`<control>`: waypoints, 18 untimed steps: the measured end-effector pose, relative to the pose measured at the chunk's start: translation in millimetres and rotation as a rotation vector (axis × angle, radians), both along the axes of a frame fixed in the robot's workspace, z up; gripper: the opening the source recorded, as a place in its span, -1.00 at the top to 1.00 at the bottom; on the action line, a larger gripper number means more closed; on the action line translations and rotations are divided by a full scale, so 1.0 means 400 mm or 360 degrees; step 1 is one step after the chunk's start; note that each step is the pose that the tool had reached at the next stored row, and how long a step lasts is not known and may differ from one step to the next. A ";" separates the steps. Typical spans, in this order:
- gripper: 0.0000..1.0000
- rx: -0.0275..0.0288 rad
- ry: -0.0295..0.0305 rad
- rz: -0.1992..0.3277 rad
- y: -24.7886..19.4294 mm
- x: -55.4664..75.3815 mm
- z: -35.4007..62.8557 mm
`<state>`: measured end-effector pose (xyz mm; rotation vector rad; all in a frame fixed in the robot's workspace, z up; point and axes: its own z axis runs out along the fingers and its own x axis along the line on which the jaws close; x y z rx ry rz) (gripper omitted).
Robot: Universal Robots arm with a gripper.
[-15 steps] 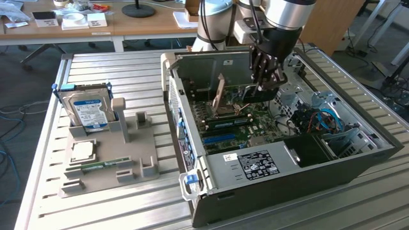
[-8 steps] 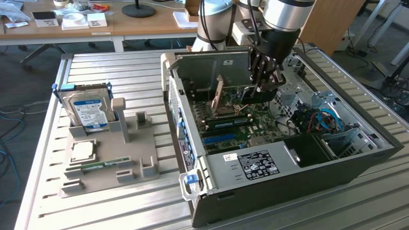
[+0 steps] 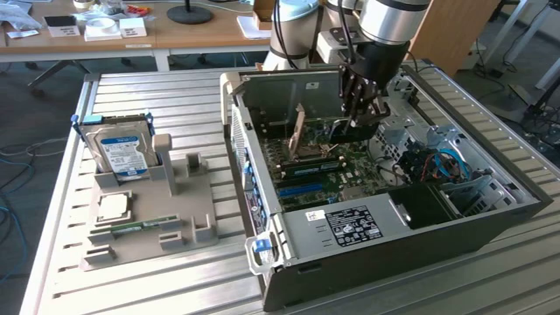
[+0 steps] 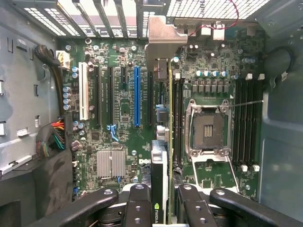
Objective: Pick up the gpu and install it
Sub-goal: 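Insert the gpu into the slot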
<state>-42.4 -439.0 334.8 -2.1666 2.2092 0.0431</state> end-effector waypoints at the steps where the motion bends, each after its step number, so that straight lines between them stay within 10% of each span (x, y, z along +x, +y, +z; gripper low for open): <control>1: 0.47 0.00000 0.00000 0.0000 0.000 0.000 0.000; 18: 0.47 0.00005 -0.00003 0.0000 0.000 -0.004 -0.013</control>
